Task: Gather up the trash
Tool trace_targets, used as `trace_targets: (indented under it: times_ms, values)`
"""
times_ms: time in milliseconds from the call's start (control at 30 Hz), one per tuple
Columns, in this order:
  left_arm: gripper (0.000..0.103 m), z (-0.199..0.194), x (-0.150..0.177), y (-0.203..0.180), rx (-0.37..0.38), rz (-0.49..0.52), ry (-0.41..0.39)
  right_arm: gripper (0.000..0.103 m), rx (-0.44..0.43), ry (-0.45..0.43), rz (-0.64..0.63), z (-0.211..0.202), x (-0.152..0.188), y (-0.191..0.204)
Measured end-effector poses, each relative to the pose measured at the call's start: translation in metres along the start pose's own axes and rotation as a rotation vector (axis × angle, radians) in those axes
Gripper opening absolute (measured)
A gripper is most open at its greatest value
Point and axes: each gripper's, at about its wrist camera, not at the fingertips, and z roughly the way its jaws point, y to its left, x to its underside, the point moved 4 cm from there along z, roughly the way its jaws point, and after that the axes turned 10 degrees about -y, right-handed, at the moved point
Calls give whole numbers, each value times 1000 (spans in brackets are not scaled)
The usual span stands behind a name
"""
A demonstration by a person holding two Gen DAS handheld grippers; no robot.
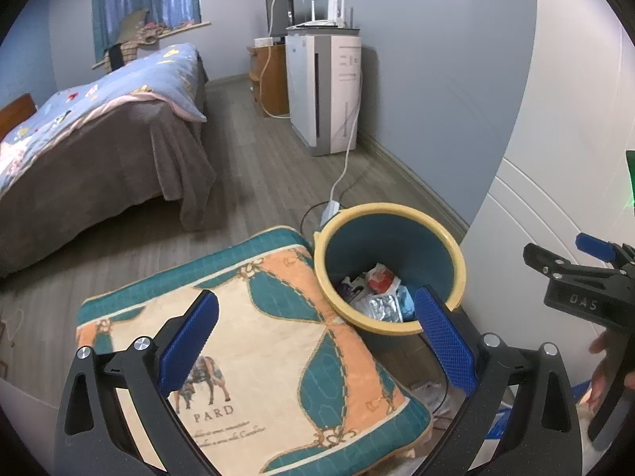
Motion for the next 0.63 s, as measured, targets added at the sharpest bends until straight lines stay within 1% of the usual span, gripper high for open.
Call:
trace_targets:
  times_ms: [233,367,500,633]
  values:
    - [98,0,2,0,25,-9,17,97,-1,0,1,0,0,0]
    - [98,-4,0,0,3,12,-7,97,-1,-1,2,0,0,0]
    - [98,-1,1,1,18,4,17,97,1,-1,1,0,0,0]
    - [98,1,3,1,2,8,31,97,1,0,2,0,1,1]
